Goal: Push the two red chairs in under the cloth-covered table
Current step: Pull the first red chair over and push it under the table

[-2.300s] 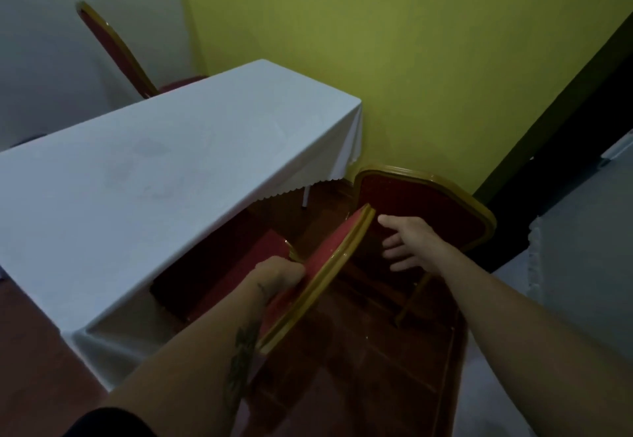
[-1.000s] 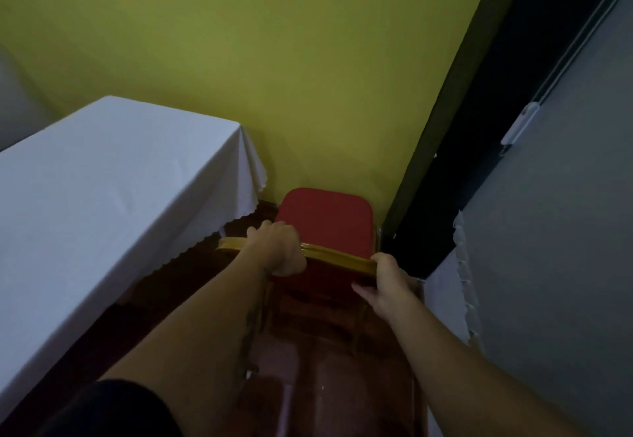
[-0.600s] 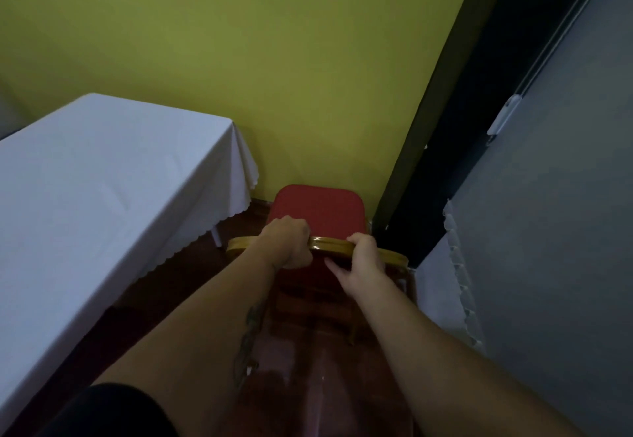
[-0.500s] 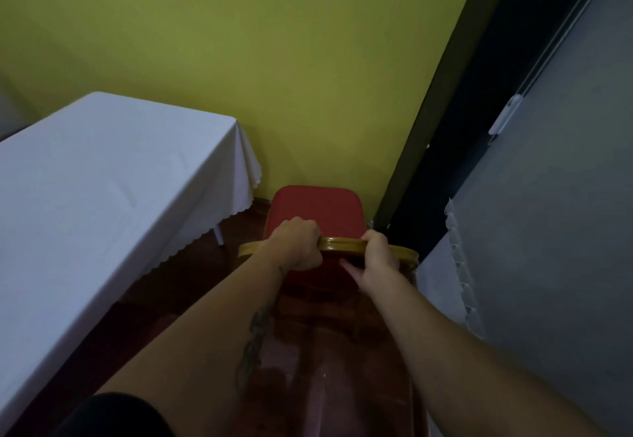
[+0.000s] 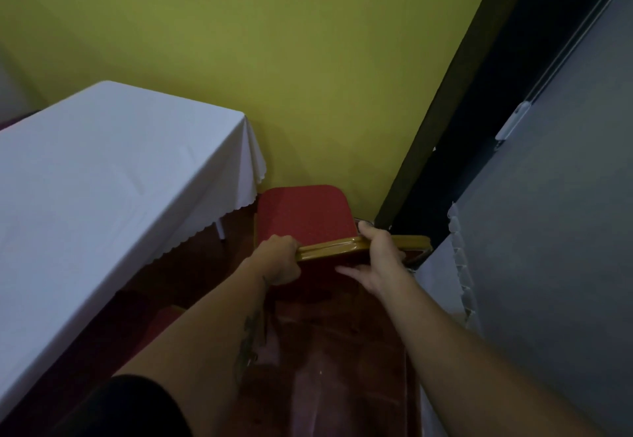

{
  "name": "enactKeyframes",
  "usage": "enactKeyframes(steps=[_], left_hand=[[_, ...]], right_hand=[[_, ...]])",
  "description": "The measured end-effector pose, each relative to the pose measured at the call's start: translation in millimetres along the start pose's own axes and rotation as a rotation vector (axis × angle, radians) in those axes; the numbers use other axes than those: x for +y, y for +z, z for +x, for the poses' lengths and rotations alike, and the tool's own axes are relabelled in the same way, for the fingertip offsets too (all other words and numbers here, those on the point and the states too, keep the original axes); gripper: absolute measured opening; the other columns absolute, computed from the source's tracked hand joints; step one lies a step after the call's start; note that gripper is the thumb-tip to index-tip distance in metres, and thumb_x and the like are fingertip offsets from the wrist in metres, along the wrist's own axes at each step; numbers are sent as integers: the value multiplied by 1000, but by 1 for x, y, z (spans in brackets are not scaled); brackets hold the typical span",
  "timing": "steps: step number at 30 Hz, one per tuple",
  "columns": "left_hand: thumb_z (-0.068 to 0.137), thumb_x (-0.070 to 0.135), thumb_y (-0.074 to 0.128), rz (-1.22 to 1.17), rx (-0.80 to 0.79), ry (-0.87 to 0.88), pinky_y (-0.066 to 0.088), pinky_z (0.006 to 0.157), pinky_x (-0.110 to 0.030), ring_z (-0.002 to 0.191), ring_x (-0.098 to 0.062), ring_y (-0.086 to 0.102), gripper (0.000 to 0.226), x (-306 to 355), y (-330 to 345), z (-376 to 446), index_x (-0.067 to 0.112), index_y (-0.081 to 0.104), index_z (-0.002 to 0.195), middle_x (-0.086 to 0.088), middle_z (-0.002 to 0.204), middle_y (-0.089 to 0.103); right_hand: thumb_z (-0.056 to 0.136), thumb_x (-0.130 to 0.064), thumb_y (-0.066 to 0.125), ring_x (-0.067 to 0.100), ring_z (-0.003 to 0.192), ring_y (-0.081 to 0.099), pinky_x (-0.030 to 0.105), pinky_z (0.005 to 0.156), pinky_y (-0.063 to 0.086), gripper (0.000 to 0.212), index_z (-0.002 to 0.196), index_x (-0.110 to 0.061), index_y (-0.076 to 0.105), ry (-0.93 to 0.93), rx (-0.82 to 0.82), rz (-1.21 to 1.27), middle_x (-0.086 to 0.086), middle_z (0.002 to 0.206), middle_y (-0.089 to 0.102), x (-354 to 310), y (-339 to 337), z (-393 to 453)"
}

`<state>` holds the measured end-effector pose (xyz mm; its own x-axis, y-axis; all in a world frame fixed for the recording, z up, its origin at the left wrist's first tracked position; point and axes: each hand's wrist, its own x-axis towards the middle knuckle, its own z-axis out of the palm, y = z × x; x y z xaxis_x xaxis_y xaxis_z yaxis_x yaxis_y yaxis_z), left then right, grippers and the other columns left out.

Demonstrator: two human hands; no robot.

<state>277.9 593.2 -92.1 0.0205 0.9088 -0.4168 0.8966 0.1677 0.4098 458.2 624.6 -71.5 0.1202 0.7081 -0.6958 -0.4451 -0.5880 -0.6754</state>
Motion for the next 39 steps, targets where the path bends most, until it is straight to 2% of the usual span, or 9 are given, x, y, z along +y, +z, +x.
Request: enactKeyframes(steps=[7,10,13,16,22,26,30,35,39], left_hand=[[85,12,57,64,-37,10,56,85,-38,97,-29,64,27,18,12,0,10,67,111,-8,106,64],[85,15,58,46,-64,0,56,86,-39,98,-29,61,31,26,15,-1,11,65,115,-8,109,61],[84,16,59,33,-58,-43,56,81,-37,96,-28,62,33,28,10,-3,11,66,116,-7,106,61],[79,19,61,25,-41,-106,56,74,-36,91,-27,65,32,26,9,-3,13,68,110,-5,98,62],[70,26,73,-17,-49,-239,61,74,-37,83,-23,68,34,37,8,7,17,73,102,-1,88,67],[71,27,76,-73,-51,-301,61,75,-38,87,-24,68,38,49,8,12,17,73,108,-4,96,68],[69,29,76,-115,-18,-365,52,62,-34,77,-20,64,38,54,7,14,19,74,106,-1,88,66],[75,28,76,-199,6,-444,56,67,-35,82,-23,66,37,61,8,18,16,71,109,-3,94,66],[77,27,76,-259,14,-489,52,62,-33,77,-21,63,34,63,7,18,15,70,109,-4,93,65]], right_hand=[[88,1,67,38,113,60,64,84,58,81,150,-20,18,-22,17,-77,22,130,47,-10,-18,2],[85,5,64,35,101,64,58,61,61,88,155,-19,17,-29,-11,-130,23,127,50,-22,-21,7],[84,5,62,34,102,64,54,54,60,80,150,-16,23,-43,-44,-193,23,133,49,-30,-15,14],[83,3,61,32,98,64,52,54,61,62,137,-11,34,-49,-107,-263,21,127,51,-34,-6,26],[80,-2,62,37,106,64,56,59,62,61,137,-3,41,-19,-247,-411,24,131,52,-51,7,64],[85,-2,59,30,83,60,49,52,59,28,111,-3,49,27,-374,-508,17,96,53,-65,16,87],[86,-3,59,30,80,60,46,42,59,31,115,-8,46,63,-462,-598,16,91,53,-73,32,104],[83,-5,61,31,76,62,44,44,58,34,114,-7,47,76,-546,-698,15,86,54,-78,50,125],[81,-5,61,30,73,62,45,45,59,39,117,-10,44,86,-585,-757,15,85,53,-78,66,136]])
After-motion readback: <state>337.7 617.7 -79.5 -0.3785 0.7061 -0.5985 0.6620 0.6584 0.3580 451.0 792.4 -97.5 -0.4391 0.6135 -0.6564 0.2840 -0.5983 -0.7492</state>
